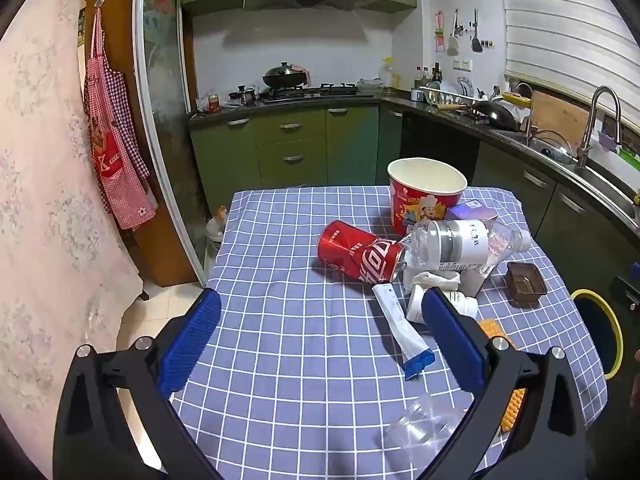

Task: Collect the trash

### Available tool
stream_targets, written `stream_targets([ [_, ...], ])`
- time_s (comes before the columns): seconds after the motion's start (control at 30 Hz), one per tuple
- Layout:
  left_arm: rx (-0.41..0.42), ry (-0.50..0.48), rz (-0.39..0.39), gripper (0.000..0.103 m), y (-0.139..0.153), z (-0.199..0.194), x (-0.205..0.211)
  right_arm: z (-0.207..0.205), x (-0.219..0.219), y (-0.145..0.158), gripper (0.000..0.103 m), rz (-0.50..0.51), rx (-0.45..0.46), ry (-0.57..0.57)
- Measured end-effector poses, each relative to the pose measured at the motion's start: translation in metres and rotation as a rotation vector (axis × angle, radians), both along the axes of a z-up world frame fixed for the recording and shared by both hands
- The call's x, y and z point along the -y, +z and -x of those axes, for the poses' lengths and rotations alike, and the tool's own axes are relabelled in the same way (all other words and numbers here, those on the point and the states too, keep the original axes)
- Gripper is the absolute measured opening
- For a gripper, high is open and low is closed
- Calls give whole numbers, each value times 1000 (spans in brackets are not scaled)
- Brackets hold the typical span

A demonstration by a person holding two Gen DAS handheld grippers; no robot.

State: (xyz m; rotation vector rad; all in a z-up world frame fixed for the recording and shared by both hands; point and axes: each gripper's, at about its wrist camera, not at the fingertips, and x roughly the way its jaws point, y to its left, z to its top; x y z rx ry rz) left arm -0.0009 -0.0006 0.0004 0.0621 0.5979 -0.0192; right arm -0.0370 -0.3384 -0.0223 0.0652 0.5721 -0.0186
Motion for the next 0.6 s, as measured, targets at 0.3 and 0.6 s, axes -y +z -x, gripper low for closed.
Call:
stream_targets([
  [0.3, -31, -27, 11, 99, 2, -7, 4, -4, 0, -2, 97, -5, -14, -2],
  [0.6, -24, -36, 12, 99, 0, -7, 4, -7, 0, -3, 97, -8, -17, -2],
])
